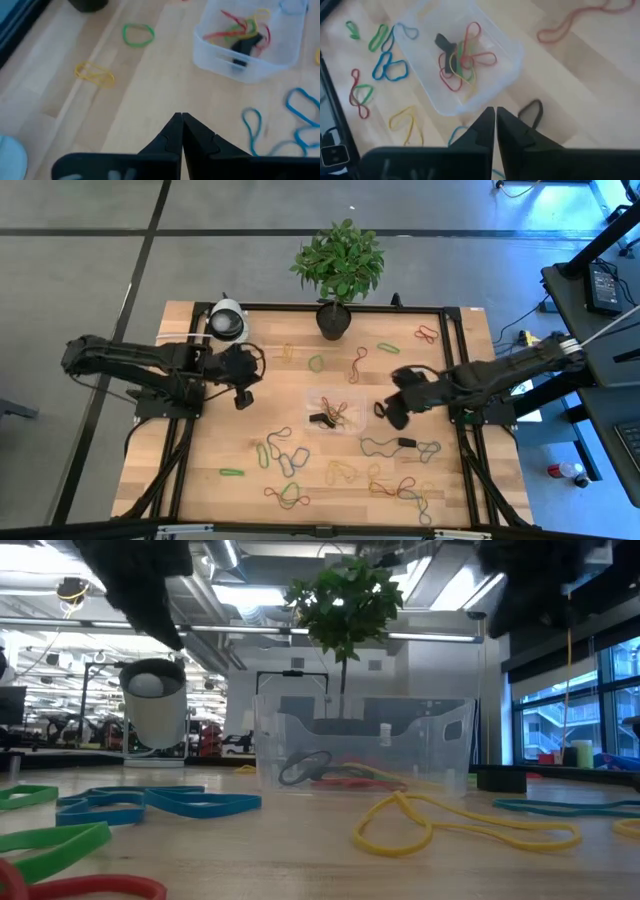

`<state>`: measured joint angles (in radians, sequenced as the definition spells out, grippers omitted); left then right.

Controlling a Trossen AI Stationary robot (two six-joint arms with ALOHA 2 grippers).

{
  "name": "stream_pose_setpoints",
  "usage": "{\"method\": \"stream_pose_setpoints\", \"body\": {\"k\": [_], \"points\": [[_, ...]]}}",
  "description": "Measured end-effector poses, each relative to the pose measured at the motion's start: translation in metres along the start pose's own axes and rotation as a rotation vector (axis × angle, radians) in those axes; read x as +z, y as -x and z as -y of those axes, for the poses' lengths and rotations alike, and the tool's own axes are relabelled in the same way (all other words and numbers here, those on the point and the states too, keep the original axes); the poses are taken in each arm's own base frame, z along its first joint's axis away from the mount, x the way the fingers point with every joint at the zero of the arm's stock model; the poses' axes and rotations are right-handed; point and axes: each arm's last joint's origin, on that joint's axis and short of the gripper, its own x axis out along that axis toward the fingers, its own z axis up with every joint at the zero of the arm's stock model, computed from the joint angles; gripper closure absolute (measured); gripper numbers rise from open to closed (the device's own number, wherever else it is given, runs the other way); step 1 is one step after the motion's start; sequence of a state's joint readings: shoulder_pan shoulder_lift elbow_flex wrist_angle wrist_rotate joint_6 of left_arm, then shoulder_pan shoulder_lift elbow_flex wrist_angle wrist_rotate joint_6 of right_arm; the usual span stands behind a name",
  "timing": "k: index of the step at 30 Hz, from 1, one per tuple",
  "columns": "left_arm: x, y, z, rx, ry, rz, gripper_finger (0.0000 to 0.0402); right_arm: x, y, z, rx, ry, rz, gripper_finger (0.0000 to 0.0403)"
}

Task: Pick and place rubber bands into bin
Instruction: Put the blue rubber band into the bin

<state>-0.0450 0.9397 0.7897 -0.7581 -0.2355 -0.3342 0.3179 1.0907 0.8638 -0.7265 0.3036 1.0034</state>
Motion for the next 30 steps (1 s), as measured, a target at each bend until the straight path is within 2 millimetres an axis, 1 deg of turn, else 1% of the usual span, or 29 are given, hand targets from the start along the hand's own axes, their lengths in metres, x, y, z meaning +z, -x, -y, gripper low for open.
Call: {"method": "stream_pose_setpoints", "body": {"k": [3, 5, 9, 13, 18, 23, 26, 30], "points": [[0.006, 0.003, 0.020, 0.016, -0.006, -0.077, 0.0399, -0.019, 0.002, 0.014, 0.032, -0.030, -0.001, 0.0389], [0.008, 0.000, 0.034, 0.007, -0.029, -0.119, 0.0398, -0.029, 0.003, 0.022, 0.043, -0.030, -0.014, 0.0397], [0.010, -0.016, 0.065, -0.015, -0.083, -0.194, 0.0393, -0.045, 0.003, 0.033, 0.059, -0.001, -0.037, 0.0396], [0.004, -0.039, 0.086, -0.011, -0.068, -0.302, 0.0365, -0.054, 0.002, 0.040, 0.067, 0.030, -0.052, 0.0386], [-0.011, -0.072, 0.102, 0.021, -0.028, -0.461, 0.0307, -0.060, 0.002, 0.045, 0.076, 0.087, -0.059, 0.0385], [-0.023, -0.104, 0.114, 0.033, 0.007, -0.534, 0.0257, -0.063, 0.003, 0.046, 0.082, 0.142, -0.062, 0.0385], [-0.027, -0.117, 0.119, 0.024, 0.031, -0.559, 0.0241, -0.064, 0.003, 0.045, 0.090, 0.173, -0.064, 0.0384], [-0.034, -0.133, 0.123, 0.049, 0.039, -0.570, 0.0237, -0.065, 0.004, 0.045, 0.096, 0.203, -0.067, 0.0384]]}}
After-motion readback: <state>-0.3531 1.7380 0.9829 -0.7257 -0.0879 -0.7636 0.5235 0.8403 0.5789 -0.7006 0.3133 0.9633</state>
